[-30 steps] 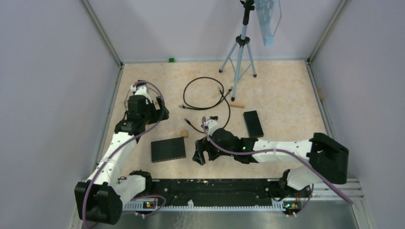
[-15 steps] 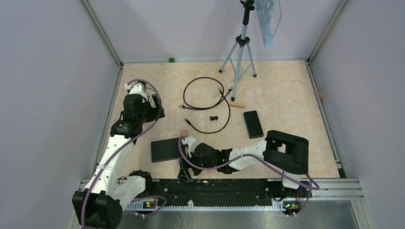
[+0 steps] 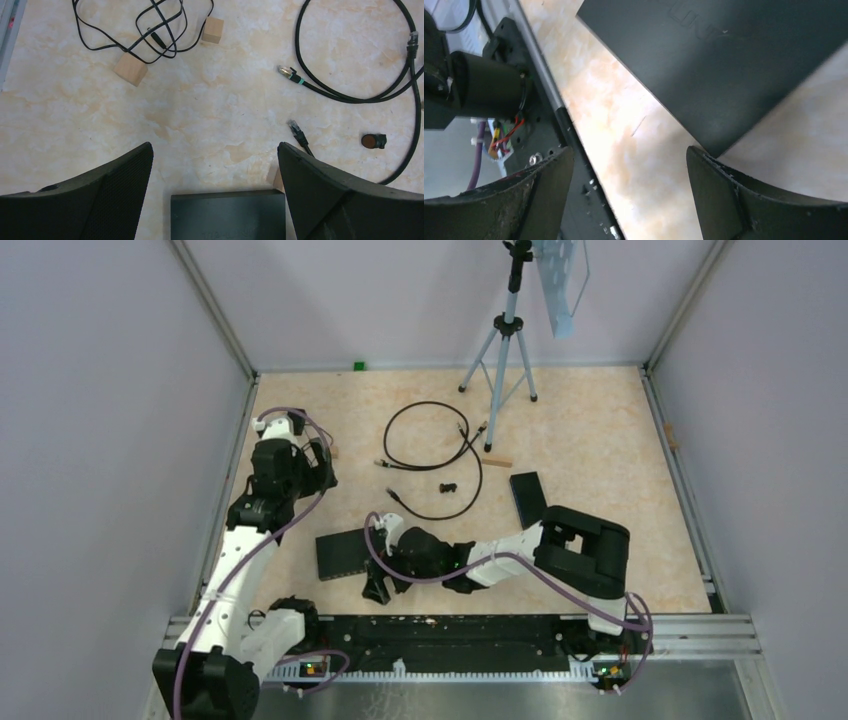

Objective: Insert the plug into the switch port
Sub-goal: Move the connector to the corner of the board.

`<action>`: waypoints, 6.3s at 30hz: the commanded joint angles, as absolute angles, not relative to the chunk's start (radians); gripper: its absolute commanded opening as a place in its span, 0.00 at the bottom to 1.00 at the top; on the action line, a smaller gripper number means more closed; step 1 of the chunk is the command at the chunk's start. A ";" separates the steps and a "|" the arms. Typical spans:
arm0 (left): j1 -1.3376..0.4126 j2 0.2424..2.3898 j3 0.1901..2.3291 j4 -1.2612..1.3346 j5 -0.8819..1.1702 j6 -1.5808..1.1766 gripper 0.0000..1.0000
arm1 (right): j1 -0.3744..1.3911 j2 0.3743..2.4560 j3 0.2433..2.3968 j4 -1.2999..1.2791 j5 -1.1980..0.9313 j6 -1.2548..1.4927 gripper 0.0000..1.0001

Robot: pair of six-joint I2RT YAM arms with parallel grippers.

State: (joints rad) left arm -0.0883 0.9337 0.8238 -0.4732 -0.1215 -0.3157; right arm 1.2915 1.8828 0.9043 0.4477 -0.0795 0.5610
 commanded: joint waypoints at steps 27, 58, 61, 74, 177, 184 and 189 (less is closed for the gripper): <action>0.051 0.963 0.844 -0.436 -0.005 -0.317 0.99 | 1.143 1.851 0.864 0.386 -0.145 0.529 0.83; 0.063 0.996 0.804 -0.313 0.092 -0.354 0.99 | 1.053 1.391 0.807 0.014 0.243 0.299 0.84; 0.063 0.963 0.789 -0.304 0.090 -0.343 0.99 | 1.053 1.412 0.887 -0.112 0.322 0.238 0.84; 0.063 0.904 0.802 -0.389 0.033 -0.251 0.99 | 1.037 1.570 1.063 -0.118 0.123 0.148 0.79; 0.063 0.757 0.791 -0.480 0.280 -0.259 0.99 | 1.018 1.431 0.808 -0.098 -0.008 0.025 0.00; 0.061 0.750 0.790 -0.485 0.280 -0.261 0.99 | 1.121 1.197 0.672 -0.149 -0.097 0.076 0.00; 0.062 0.750 0.790 -0.483 0.282 -0.268 0.99 | 1.176 1.148 0.609 -0.150 -0.123 0.093 0.00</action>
